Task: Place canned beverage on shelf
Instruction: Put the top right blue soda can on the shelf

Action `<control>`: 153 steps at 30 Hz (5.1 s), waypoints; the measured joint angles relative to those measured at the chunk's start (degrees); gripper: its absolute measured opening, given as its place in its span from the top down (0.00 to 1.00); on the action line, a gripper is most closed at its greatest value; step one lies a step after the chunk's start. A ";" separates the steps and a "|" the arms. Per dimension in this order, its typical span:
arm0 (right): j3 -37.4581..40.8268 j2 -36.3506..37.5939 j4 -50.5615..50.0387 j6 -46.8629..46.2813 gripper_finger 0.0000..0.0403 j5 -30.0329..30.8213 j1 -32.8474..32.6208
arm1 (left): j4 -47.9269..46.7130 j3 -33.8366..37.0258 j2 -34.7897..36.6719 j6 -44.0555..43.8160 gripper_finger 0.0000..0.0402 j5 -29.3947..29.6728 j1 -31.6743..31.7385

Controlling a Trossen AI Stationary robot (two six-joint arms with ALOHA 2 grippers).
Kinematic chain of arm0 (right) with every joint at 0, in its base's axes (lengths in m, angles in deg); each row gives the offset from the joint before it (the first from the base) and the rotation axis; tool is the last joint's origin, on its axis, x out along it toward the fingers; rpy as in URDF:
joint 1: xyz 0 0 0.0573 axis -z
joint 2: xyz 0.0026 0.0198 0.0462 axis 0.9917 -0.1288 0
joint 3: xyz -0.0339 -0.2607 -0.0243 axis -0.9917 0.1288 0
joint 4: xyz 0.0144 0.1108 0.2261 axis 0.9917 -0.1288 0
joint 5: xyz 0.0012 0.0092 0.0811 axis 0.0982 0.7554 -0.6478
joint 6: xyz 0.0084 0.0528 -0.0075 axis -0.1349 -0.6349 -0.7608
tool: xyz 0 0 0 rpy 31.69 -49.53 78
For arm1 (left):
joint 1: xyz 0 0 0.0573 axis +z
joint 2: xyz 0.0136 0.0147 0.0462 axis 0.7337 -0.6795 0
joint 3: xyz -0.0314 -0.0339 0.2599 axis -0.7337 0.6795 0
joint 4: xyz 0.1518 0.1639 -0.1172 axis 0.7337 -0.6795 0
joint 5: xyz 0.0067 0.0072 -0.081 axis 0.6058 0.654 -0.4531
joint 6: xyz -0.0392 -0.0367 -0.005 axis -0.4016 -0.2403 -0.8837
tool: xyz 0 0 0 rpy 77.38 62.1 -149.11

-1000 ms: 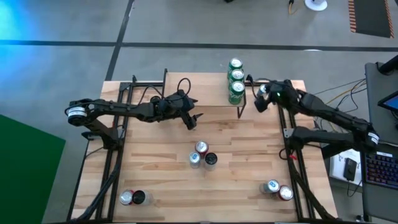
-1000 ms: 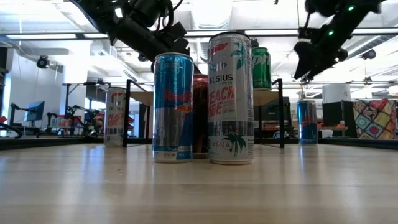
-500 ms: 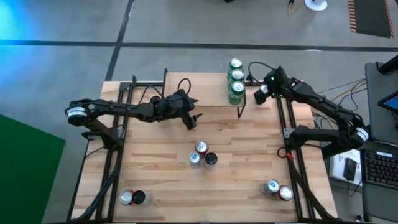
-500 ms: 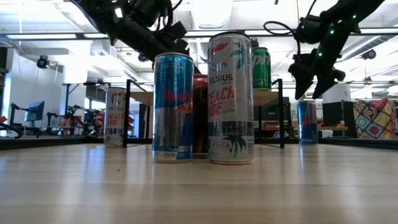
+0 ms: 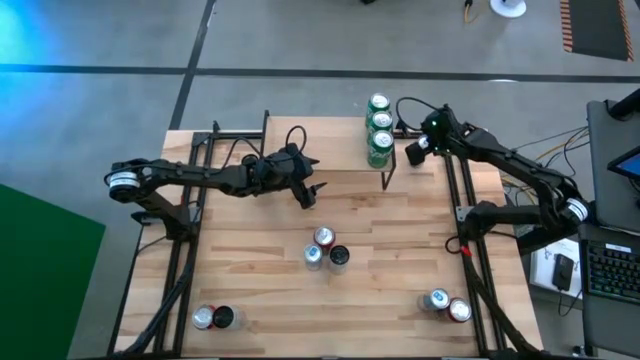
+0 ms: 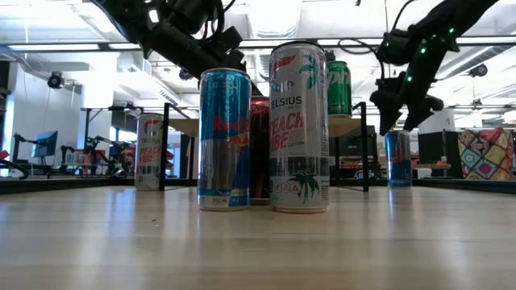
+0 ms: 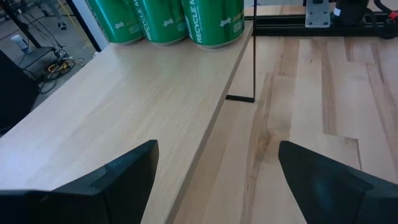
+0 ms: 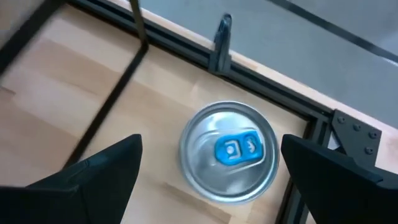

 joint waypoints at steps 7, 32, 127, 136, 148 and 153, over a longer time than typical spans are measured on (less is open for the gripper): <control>0.00 -3.80 1.79 -0.85 0.13 1.32 0.79 | -0.33 0.00 0.02 -0.07 0.21 -0.02 0.00; -0.44 3.47 0.26 -3.35 0.43 1.04 -0.38 | -2.88 0.59 0.01 -2.17 0.21 0.00 0.02; -69.26 -34.54 -29.72 11.58 0.42 2.42 -29.03 | -4.96 0.59 0.70 2.43 0.21 6.49 0.02; -70.28 -38.26 -27.25 16.56 0.42 -2.31 -20.34 | -5.01 0.59 0.70 2.21 0.21 6.49 0.02; -71.28 -42.32 -24.63 17.81 0.42 -8.88 -16.98 | -4.96 0.59 0.70 1.88 0.21 6.47 0.02; -71.28 -42.92 -24.34 18.45 0.42 -9.03 -17.04 | -5.00 0.67 0.70 1.78 0.21 6.46 0.02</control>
